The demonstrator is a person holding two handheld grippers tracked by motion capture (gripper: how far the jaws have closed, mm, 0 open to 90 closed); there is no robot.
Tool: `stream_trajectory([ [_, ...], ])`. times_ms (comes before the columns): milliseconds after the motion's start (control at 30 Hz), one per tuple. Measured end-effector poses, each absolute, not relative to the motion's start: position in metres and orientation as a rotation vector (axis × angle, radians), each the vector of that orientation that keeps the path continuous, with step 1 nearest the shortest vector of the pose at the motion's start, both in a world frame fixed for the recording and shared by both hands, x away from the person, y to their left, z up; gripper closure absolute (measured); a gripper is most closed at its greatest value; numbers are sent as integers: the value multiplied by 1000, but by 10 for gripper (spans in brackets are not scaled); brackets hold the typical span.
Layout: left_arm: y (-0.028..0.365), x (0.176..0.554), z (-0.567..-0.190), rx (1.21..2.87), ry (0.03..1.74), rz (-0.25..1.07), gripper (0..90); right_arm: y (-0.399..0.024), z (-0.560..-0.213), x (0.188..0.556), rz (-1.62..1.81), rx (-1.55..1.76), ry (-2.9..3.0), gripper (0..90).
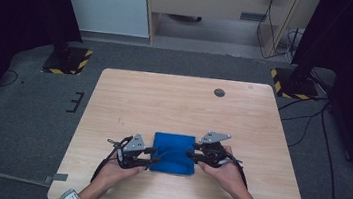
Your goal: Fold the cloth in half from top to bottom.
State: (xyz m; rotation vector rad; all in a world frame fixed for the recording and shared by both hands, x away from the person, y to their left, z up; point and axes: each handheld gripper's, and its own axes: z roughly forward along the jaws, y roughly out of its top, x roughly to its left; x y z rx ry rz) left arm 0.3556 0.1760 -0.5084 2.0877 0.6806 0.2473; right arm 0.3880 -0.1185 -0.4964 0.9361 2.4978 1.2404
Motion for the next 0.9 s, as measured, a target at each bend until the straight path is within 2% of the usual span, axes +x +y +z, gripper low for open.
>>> stream_trajectory([
  [233, 182, 347, -504, 2068, 670, 235, 551, -125, -483, 377, 1322, 935, 2455, 591],
  [400, 185, 344, -504, 2073, 676, 219, 564, -121, -472, 386, 1333, 946, 2398, 589],
  [600, 192, 336, -501, 2056, 671, 200, 569, -106, -490, 403, 1239, 968, 2458, 582],
  [900, 207, 340, -494, 1966, 746, 251, 529, -99, -504, 380, 1219, 891, 2549, 577],
])
